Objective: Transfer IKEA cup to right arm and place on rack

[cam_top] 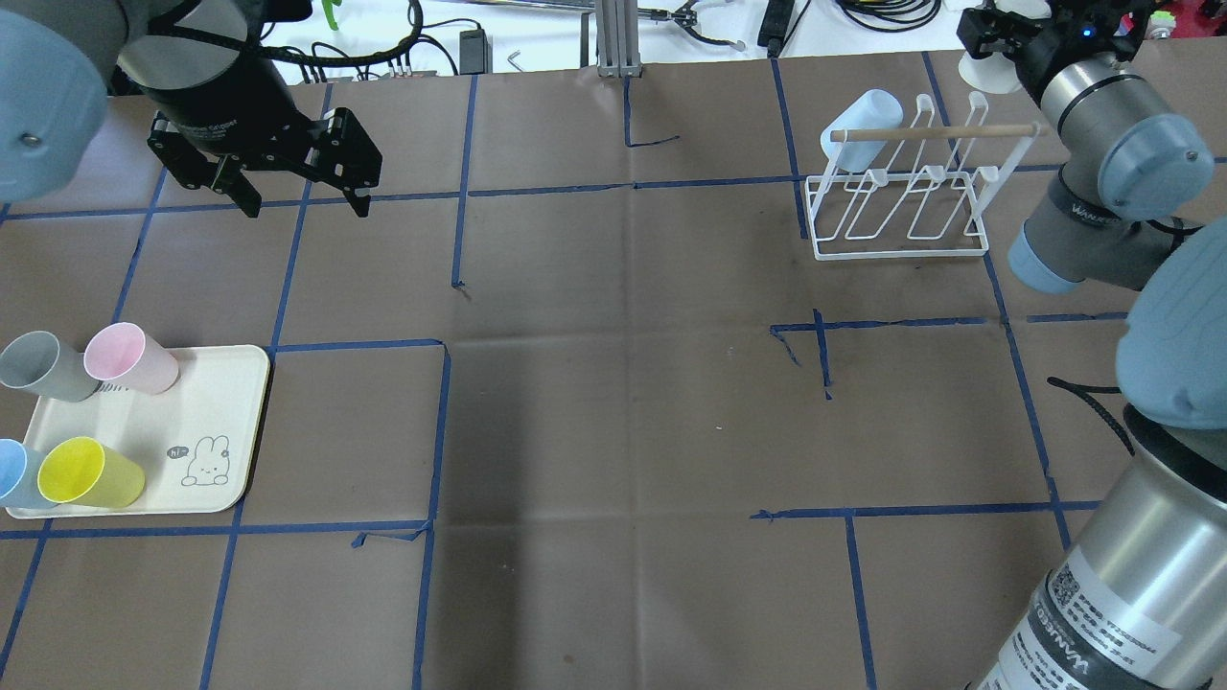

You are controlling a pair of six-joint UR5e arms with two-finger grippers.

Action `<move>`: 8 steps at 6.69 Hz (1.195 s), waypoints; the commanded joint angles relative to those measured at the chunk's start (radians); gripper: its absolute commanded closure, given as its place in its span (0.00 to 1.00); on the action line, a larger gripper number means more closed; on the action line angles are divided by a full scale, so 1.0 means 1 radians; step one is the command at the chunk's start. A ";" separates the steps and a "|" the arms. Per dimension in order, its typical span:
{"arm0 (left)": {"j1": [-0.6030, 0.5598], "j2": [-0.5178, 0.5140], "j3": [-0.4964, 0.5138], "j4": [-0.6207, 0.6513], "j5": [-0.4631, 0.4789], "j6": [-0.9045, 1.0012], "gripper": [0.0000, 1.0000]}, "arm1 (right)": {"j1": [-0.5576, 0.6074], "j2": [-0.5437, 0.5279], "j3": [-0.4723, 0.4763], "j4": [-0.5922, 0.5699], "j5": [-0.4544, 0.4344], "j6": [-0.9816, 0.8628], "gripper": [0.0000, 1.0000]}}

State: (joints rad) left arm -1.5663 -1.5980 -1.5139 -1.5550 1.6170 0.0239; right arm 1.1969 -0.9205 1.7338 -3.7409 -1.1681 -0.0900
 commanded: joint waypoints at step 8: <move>0.000 -0.005 0.009 0.001 0.003 -0.010 0.01 | 0.000 0.058 0.029 -0.065 -0.004 0.013 0.00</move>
State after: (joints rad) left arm -1.5662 -1.6039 -1.5052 -1.5539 1.6195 0.0138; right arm 1.1965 -0.8617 1.7627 -3.8073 -1.1698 -0.0811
